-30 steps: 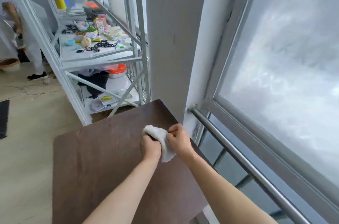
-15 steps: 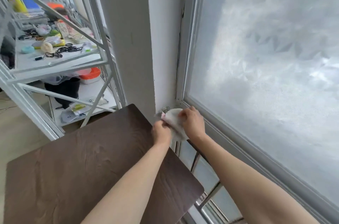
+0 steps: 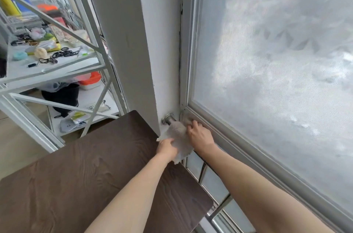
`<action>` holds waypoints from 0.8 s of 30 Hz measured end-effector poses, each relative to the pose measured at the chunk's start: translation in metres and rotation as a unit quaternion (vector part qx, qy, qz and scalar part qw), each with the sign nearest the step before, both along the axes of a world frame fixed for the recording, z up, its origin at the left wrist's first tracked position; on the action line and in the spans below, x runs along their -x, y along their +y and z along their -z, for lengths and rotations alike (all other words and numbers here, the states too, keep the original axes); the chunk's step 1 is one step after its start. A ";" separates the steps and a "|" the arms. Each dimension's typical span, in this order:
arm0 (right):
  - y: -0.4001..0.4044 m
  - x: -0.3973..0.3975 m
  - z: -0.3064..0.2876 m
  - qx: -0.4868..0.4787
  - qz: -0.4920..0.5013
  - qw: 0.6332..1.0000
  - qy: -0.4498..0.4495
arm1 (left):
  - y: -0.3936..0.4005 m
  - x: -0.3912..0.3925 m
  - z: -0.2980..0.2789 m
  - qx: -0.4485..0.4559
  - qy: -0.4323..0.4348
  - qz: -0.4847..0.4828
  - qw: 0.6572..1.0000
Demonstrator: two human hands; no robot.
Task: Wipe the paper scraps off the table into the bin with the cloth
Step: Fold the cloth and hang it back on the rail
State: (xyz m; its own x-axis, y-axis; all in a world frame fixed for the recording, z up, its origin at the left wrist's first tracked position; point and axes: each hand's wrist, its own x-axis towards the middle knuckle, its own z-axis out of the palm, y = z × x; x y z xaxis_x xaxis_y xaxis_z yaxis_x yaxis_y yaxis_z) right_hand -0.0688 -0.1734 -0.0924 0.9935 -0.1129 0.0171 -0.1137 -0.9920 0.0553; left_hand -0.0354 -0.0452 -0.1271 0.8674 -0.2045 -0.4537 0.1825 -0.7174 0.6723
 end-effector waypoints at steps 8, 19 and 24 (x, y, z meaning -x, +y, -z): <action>-0.002 0.006 -0.005 0.035 0.017 0.998 -0.044 | -0.005 -0.005 -0.013 -0.088 -0.304 0.056 0.947; -0.005 0.034 0.003 -0.099 0.007 0.995 0.017 | -0.019 -0.006 0.001 -0.040 -0.359 0.272 0.892; -0.009 0.033 0.014 -0.150 0.063 0.987 0.001 | -0.020 -0.002 0.008 -0.027 -0.346 0.241 0.906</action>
